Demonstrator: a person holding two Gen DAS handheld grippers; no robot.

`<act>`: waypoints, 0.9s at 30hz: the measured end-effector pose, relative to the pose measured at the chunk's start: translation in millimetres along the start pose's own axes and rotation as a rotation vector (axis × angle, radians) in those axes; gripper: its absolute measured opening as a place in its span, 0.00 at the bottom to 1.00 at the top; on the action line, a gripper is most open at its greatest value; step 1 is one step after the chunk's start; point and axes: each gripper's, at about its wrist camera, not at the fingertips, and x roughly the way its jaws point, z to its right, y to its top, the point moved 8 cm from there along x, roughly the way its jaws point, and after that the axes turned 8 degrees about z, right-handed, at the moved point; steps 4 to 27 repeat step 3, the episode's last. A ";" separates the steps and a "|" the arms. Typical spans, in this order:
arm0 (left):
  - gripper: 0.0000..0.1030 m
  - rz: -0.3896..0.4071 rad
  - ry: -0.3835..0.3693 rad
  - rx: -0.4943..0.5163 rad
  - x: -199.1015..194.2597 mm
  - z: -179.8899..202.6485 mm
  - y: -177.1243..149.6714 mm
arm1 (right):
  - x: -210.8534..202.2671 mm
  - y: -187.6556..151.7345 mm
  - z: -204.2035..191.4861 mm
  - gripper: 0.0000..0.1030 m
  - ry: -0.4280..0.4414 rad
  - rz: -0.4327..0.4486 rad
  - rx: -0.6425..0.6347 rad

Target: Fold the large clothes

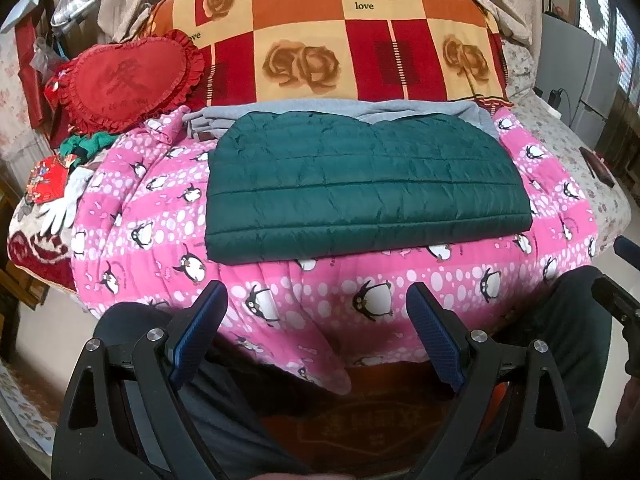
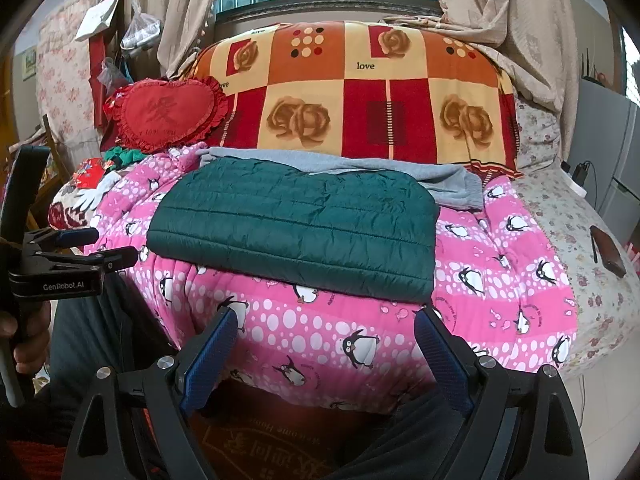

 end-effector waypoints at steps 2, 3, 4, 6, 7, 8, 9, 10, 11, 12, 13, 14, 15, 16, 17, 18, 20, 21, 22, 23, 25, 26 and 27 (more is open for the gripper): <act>0.88 0.000 -0.001 0.003 0.3 1.3 -1.0 | -0.5 0.5 0.6 0.86 0.002 0.001 -0.001; 0.88 0.000 -0.003 0.003 0.1 1.6 -1.3 | 0.3 0.2 0.0 0.86 0.001 0.001 -0.002; 0.88 0.000 -0.003 0.003 0.1 1.6 -1.3 | 0.3 0.2 0.0 0.86 0.001 0.001 -0.002; 0.88 0.000 -0.003 0.003 0.1 1.6 -1.3 | 0.3 0.2 0.0 0.86 0.001 0.001 -0.002; 0.88 0.000 -0.003 0.003 0.1 1.6 -1.3 | 0.3 0.2 0.0 0.86 0.001 0.001 -0.002; 0.88 0.000 -0.003 0.003 0.1 1.6 -1.3 | 0.3 0.2 0.0 0.86 0.001 0.001 -0.002; 0.88 0.000 -0.003 0.003 0.1 1.6 -1.3 | 0.3 0.2 0.0 0.86 0.001 0.001 -0.002; 0.88 0.000 -0.003 0.003 0.1 1.6 -1.3 | 0.3 0.2 0.0 0.86 0.001 0.001 -0.002; 0.88 0.000 -0.003 0.003 0.1 1.6 -1.3 | 0.3 0.2 0.0 0.86 0.001 0.001 -0.002; 0.88 0.000 -0.003 0.003 0.1 1.6 -1.3 | 0.3 0.2 0.0 0.86 0.001 0.001 -0.002; 0.88 0.000 -0.003 0.003 0.1 1.6 -1.3 | 0.3 0.2 0.0 0.86 0.001 0.001 -0.002; 0.88 0.000 -0.003 0.003 0.1 1.6 -1.3 | 0.3 0.2 0.0 0.86 0.001 0.001 -0.002; 0.88 0.000 -0.003 0.003 0.1 1.6 -1.3 | 0.3 0.2 0.0 0.86 0.001 0.001 -0.002; 0.88 0.000 -0.003 0.003 0.1 1.6 -1.3 | 0.3 0.2 0.0 0.86 0.001 0.001 -0.002; 0.88 0.000 -0.003 0.003 0.1 1.6 -1.3 | 0.3 0.2 0.0 0.86 0.001 0.001 -0.002; 0.88 0.000 -0.003 0.003 0.1 1.6 -1.3 | 0.3 0.2 0.0 0.86 0.001 0.001 -0.002; 0.88 0.000 -0.003 0.003 0.1 1.6 -1.3 | 0.3 0.2 0.0 0.86 0.001 0.001 -0.002; 0.88 0.000 -0.003 0.003 0.1 1.6 -1.3 | 0.3 0.2 0.0 0.86 0.001 0.001 -0.002; 0.88 0.000 -0.003 0.003 0.1 1.6 -1.3 | 0.3 0.2 0.0 0.86 0.001 0.001 -0.002; 0.88 0.000 -0.003 0.003 0.1 1.6 -1.3 | 0.3 0.2 0.0 0.86 0.001 0.001 -0.002; 0.88 0.000 -0.003 0.003 0.1 1.6 -1.3 | 0.3 0.2 0.0 0.86 0.001 0.001 -0.002; 0.88 0.000 -0.003 0.003 0.1 1.6 -1.3 | 0.3 0.2 0.0 0.86 0.001 0.001 -0.002; 0.88 0.000 -0.003 0.003 0.1 1.6 -1.3 | 0.3 0.2 0.0 0.86 0.001 0.001 -0.002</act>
